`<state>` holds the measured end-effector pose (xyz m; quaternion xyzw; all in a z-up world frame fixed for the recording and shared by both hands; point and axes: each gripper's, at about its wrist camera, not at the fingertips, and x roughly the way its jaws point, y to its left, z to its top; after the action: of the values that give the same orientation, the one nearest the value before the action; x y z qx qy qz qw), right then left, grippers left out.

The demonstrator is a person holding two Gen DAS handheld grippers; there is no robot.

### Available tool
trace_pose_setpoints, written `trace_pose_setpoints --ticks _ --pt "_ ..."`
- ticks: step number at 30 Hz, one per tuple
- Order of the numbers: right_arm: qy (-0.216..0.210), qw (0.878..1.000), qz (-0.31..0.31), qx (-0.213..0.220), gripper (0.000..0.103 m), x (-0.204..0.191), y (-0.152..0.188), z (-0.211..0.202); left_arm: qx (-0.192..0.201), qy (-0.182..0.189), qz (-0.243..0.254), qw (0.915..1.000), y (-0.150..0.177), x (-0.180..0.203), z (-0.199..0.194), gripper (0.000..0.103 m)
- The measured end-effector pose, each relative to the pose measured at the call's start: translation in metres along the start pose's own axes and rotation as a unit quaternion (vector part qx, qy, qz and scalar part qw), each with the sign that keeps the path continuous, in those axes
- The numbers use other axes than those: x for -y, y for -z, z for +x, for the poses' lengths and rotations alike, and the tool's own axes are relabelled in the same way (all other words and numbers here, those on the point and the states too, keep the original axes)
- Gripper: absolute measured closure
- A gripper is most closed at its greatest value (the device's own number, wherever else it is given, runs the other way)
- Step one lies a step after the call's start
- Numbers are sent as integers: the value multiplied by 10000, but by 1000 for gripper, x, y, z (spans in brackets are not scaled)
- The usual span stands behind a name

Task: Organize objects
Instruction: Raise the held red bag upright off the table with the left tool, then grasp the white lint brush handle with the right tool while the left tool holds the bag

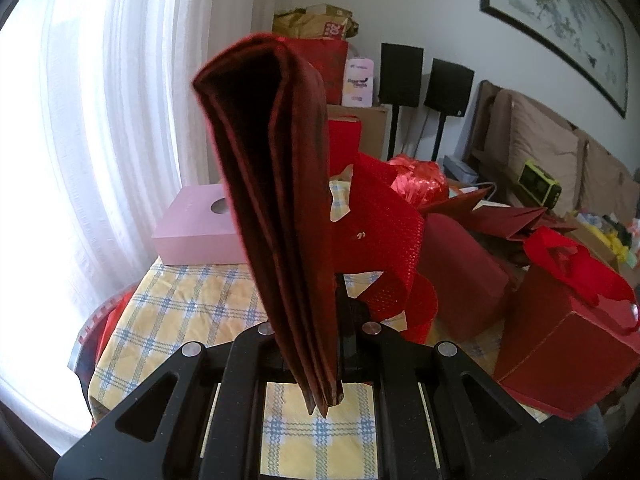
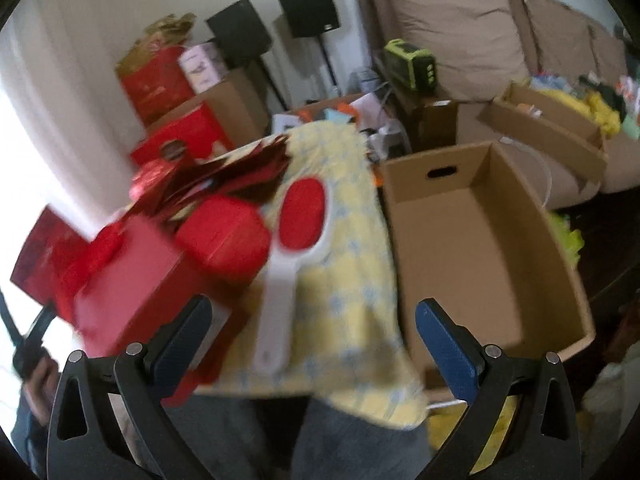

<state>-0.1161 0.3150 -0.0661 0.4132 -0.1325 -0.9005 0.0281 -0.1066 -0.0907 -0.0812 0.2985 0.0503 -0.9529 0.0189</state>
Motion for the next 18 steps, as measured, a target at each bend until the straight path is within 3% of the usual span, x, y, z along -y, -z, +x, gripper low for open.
trace_pose_setpoints --ticks 5,11,15,18 --pt "435 9970 -605 -223 1 -12 -32 37 -14 -36 -32 10000 0 -6 -1 93" --pt "49 9960 -730 -513 6 -9 -53 74 -83 -173 -65 9998 -4 -11 1 94" --pt "-282 9931 -857 -754 9 -14 -47 81 -65 -177 32 9998 -4 -5 -2 94" --pt "-237 9907 -1026 -864 9 -19 -41 83 -61 -127 29 9999 -4 -5 -4 94"
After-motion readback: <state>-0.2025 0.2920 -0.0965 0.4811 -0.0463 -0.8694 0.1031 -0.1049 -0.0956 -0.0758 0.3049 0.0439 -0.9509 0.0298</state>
